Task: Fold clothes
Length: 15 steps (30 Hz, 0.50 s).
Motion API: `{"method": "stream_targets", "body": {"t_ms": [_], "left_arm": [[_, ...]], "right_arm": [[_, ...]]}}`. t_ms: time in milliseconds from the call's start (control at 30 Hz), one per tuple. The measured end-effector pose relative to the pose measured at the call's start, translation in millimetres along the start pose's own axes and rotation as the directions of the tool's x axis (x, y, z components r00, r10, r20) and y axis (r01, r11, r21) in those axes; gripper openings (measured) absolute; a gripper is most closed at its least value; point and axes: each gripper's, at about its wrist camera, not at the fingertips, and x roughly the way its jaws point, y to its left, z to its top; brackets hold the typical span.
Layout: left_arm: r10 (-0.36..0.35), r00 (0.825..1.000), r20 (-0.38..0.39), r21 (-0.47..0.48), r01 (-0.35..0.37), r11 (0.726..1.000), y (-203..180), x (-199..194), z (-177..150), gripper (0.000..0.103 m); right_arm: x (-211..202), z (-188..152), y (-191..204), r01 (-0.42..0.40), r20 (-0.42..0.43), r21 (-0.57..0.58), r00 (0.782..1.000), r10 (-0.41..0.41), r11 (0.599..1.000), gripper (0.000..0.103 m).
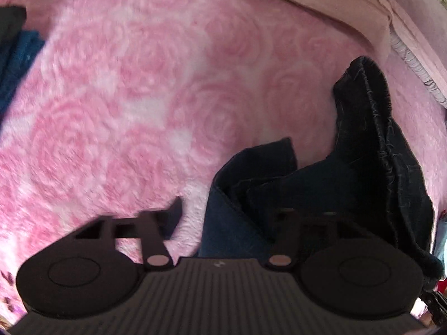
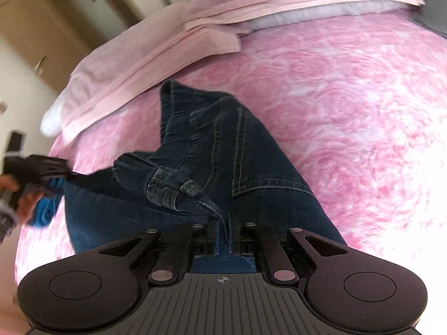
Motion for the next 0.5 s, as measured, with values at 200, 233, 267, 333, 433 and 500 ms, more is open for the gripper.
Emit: {"method": "stream_targets", "body": {"t_ms": [200, 233, 267, 333, 433, 500], "left_arm": [[-0.057, 0.991, 0.117, -0.011, 0.059, 0.998, -9, -27, 3, 0.003], [-0.063, 0.987, 0.148, 0.001, 0.063, 0.998, -13, -36, 7, 0.003], [-0.069, 0.981, 0.179, 0.013, 0.067, 0.998, -18, -44, 11, 0.003], [-0.081, 0.967, 0.241, 0.037, 0.075, 0.997, -28, -62, 18, 0.003], [-0.105, 0.915, 0.389, 0.029, 0.102, 0.994, -36, -110, 28, 0.003], [-0.118, 0.868, 0.483, 0.026, 0.12, 0.992, -42, -142, 35, 0.003]], "right_arm": [[-28, 21, -9, -0.096, 0.095, 0.117, 0.992, 0.085, 0.989, 0.001], [-36, 31, -18, -0.11, 0.154, 0.187, 0.985, 0.081, 0.976, 0.001], [-44, 40, -27, -0.124, 0.21, 0.236, 0.975, 0.074, 0.964, 0.001], [-61, 65, -45, -0.157, 0.318, 0.322, 0.947, 0.049, 0.934, 0.001], [-87, 104, -61, -0.262, 0.487, 0.377, 0.872, 0.05, 0.889, 0.001], [-111, 125, -61, -0.311, 0.584, 0.346, 0.809, 0.056, 0.885, 0.001]]}}
